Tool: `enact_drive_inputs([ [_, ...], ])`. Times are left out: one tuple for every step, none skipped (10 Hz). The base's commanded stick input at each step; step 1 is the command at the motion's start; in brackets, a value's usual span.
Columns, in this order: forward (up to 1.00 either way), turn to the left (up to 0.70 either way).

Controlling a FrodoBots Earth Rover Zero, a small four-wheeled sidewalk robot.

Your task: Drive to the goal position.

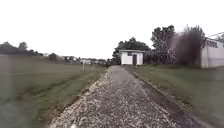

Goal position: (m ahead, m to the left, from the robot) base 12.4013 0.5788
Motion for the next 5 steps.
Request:
enact_drive_inputs([
  [0.70, 0.00],
  [0.70, 0.00],
  [0.70, 0.00],
  [0.70, 0.00],
  [0.70, 0.00],
])
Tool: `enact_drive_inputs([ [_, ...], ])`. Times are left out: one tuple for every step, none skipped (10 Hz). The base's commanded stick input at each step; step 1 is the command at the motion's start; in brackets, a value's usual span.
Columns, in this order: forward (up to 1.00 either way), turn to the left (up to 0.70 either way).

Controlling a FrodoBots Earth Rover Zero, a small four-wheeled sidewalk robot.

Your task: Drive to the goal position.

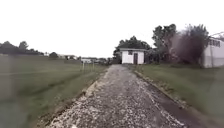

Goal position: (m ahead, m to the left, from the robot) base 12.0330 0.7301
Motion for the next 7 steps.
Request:
enact_drive_inputs([
  [0.70, 0.00],
  [0.70, -0.02],
  [0.70, -0.15],
  [0.70, -0.28],
  [0.70, -0.19],
  [0.70, -0.05],
  [0.70, 0.00],
])
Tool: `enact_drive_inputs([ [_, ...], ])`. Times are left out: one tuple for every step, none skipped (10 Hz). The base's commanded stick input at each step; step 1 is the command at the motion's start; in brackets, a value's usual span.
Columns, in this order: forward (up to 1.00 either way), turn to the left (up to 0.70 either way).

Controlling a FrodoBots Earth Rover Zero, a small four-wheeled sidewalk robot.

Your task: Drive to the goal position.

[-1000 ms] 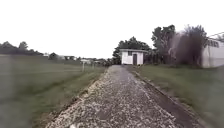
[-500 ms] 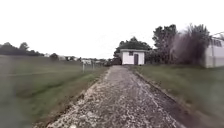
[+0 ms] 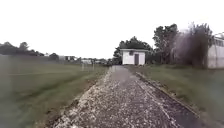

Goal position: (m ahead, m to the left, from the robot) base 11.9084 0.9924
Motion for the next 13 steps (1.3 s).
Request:
enact_drive_inputs([
  [0.70, 0.00],
  [0.70, 0.00],
  [0.70, 0.00],
  [0.70, 0.00],
  [0.70, 0.00],
  [0.70, 0.00],
  [0.70, 0.00],
  [0.70, 0.00],
  [0.70, 0.00],
  [0.70, 0.00],
  [0.70, 0.00],
  [0.70, 0.00],
  [0.70, 0.00],
])
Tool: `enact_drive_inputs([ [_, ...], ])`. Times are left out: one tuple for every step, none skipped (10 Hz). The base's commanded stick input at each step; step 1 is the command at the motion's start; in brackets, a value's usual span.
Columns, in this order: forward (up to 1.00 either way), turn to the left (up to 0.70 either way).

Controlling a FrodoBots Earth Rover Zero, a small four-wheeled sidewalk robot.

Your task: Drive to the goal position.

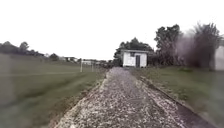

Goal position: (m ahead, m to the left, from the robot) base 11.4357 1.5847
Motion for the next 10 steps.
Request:
enact_drive_inputs([
  [0.70, 0.00],
  [0.70, 0.00],
  [0.70, 0.00],
  [0.70, 0.00],
  [0.70, -0.22],
  [0.70, -0.23],
  [0.70, -0.25],
  [0.70, -0.25],
  [0.70, -0.25],
  [0.70, -0.25],
])
